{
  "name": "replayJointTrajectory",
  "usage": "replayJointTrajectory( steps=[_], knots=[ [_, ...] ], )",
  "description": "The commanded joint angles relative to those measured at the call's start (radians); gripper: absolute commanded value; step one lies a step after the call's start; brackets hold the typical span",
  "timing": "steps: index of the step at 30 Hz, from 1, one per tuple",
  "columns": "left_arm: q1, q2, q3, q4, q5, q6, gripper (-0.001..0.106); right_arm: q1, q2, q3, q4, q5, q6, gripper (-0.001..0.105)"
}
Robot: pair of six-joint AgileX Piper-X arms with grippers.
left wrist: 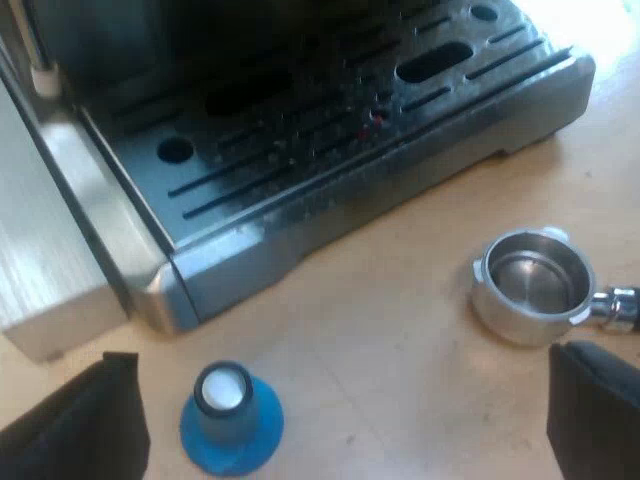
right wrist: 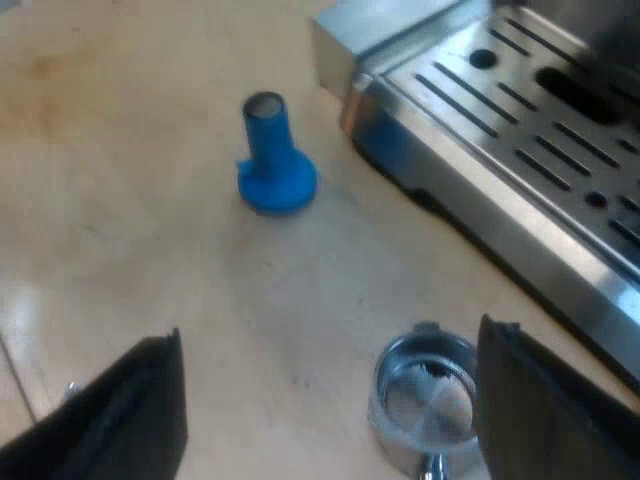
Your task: Grind coffee beans and then tamp
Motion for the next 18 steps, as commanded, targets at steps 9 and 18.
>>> replayJointTrajectory(
  steps=[9,18],
  knots=[
    [0.197,0.136,-0.007,0.008,0.076,0.007,0.082,0.000,0.204,0.063,-0.338,0.001,-0.021,0.083],
    [0.235,0.262,-0.007,-0.003,0.125,0.089,0.082,0.000,0.309,0.063,-0.434,-0.038,-0.021,0.089]
  ],
)
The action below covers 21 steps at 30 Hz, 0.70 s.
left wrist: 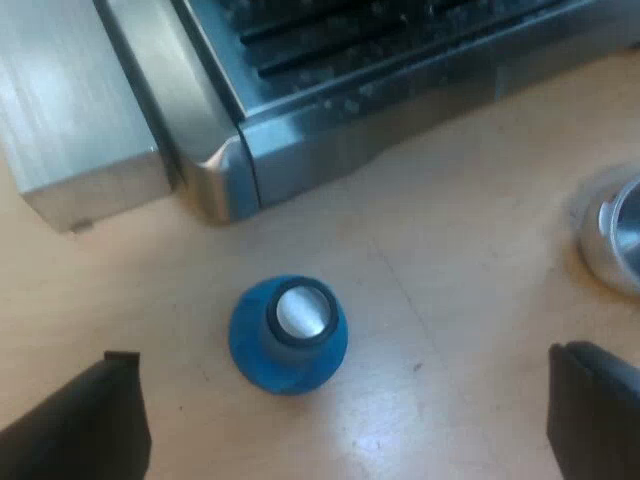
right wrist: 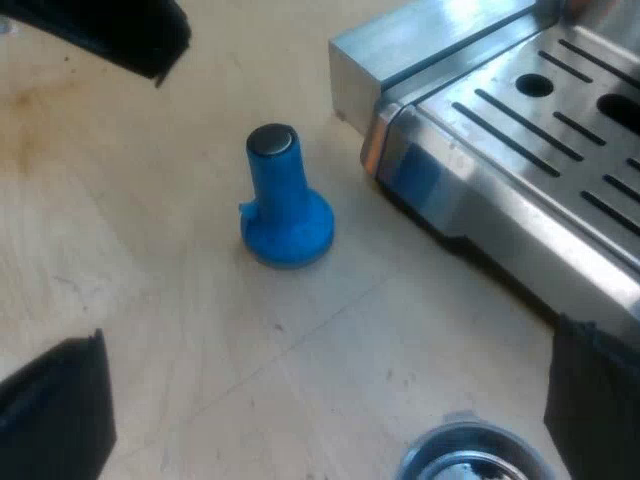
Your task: Grind coffee beans and then tamp
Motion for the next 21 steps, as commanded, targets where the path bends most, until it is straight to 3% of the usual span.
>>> replayJointTrajectory(
  steps=[1,8,21],
  knots=[
    [0.000,0.036,-0.007,-0.018,0.002,0.016,0.082,0.000,0.022,-0.002,-0.039,-0.019,-0.015,0.089],
    [-0.068,0.181,-0.007,-0.052,-0.030,0.026,0.082,0.000,0.052,-0.002,-0.063,-0.019,-0.015,0.089],
    [-0.068,0.483,-0.031,-0.166,-0.037,0.043,0.082,0.000,0.052,-0.002,-0.063,-0.020,-0.007,0.089]
  ],
)
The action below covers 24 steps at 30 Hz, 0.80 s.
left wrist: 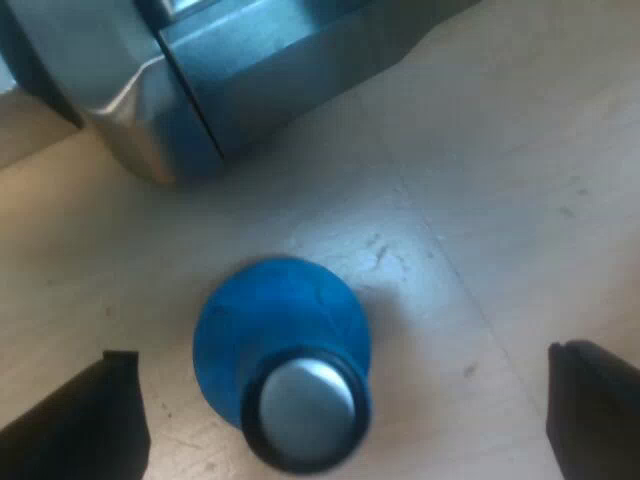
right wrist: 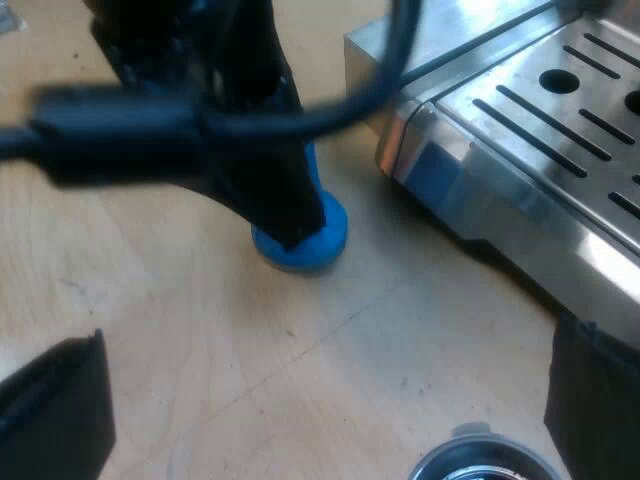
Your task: Grind coffee beans and then tamp
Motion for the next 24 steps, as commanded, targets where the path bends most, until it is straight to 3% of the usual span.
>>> replayJointTrajectory(
  steps=[1,13,15,17,18,20,21,24],
  knots=[
    [-0.004,0.036,-0.007,-0.023,-0.013,0.001,0.082,0.000,-0.002,-0.002,-0.010,-0.007,-0.010,0.089],
    [-0.004,0.126,-0.019,-0.040,-0.032,0.035,0.082,0.000,-0.002,-0.002,-0.010,-0.007,0.020,0.089],
    [-0.004,0.126,-0.019,-0.032,-0.032,0.035,0.076,0.000,-0.002,-0.002,-0.010,-0.007,0.024,0.089],
    [-0.004,0.126,-0.019,-0.014,-0.034,0.035,0.059,0.000,-0.002,-0.002,-0.010,-0.007,0.027,0.089],
    [-0.004,0.126,-0.019,-0.009,-0.035,0.035,0.055,0.000,-0.002,-0.002,-0.010,-0.007,0.027,0.089],
    [-0.004,0.126,-0.019,0.010,-0.035,0.035,0.036,0.000,-0.002,-0.002,-0.010,-0.007,0.031,0.089],
    [-0.004,0.126,-0.019,0.024,-0.035,0.035,0.022,0.000,-0.002,-0.002,-0.010,-0.007,0.067,0.089],
    [-0.004,0.126,-0.027,0.047,-0.035,0.045,0.002,0.000,-0.002,-0.002,-0.010,-0.007,0.134,0.089]
  ],
)
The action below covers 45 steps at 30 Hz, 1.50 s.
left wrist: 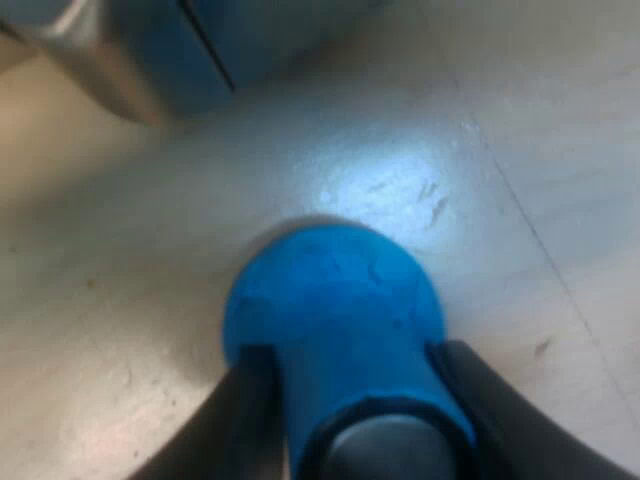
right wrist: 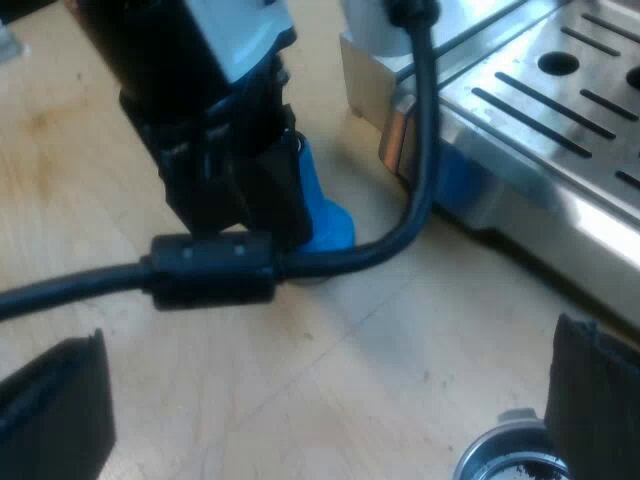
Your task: Grind coffee beans and then tamp
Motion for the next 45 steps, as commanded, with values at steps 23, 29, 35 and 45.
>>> replayJointTrajectory(
  steps=[23,29,35,45],
  knots=[
    [-0.151,-0.293,-0.261,0.254,0.058,0.014,0.000,0.000,-0.337,-0.002,0.371,0.153,-0.023,0.089],
    [-0.268,-0.293,-0.274,0.254,0.046,0.006,0.000,0.000,-0.368,0.050,0.380,0.153,-0.023,0.089],
    [-0.322,-0.293,-0.274,0.254,0.043,-0.008,0.000,0.000,-0.452,0.162,0.380,0.153,-0.023,0.089],
    [-0.322,-0.277,-0.274,0.215,0.043,-0.008,0.000,0.001,-0.615,0.319,0.332,0.125,-0.211,0.089]
  ],
)
